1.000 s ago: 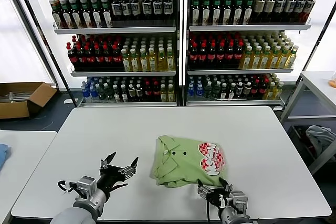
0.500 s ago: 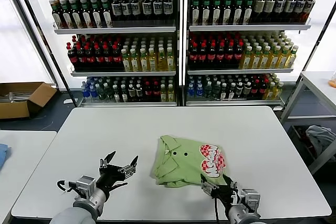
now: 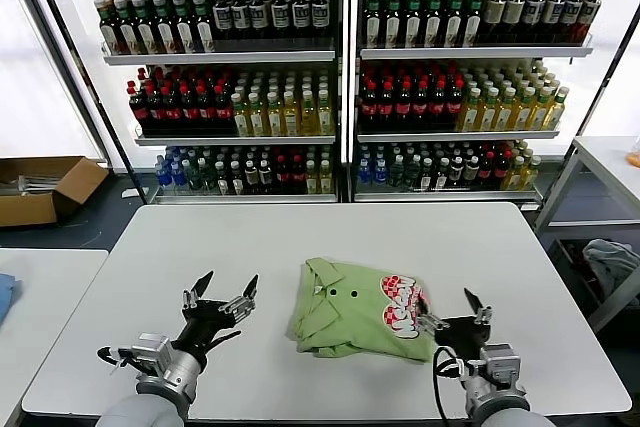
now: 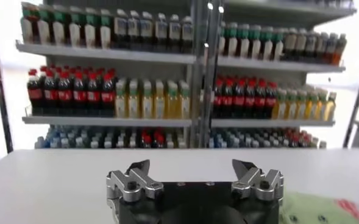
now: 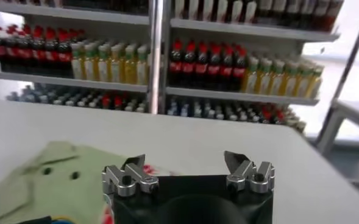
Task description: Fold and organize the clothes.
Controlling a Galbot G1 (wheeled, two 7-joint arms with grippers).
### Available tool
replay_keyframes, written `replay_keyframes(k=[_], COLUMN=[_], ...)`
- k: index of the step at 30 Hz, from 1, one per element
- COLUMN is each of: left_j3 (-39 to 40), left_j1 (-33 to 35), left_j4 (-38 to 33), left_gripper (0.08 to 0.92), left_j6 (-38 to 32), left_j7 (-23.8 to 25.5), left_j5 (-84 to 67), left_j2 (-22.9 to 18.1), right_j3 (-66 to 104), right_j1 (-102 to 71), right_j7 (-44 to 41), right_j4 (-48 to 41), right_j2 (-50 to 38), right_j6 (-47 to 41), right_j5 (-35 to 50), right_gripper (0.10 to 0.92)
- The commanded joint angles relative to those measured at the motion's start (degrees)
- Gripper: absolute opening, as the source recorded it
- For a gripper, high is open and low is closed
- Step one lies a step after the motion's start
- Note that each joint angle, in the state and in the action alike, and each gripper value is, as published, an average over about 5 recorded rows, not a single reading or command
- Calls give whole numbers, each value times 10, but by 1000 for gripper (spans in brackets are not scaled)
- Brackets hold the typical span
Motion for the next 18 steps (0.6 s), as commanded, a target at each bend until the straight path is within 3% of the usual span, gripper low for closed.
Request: replay_keyframes(k=[1, 18], left_j3=[-6, -3], left_j1=[-14, -3], left_j4=[5, -3], left_gripper=[823, 823], left_j6=[-83, -81], left_j7=[-14, -29], left_j5=[14, 17], left_j2=[-29, -32], right_j3=[119, 108], right_j1=[-13, -10], right_j7=[-32, -28], right_j4=[-35, -21], right_j2=[6, 30], right_j6=[26, 31], right_j5=[-57, -53], right_gripper=[823, 823])
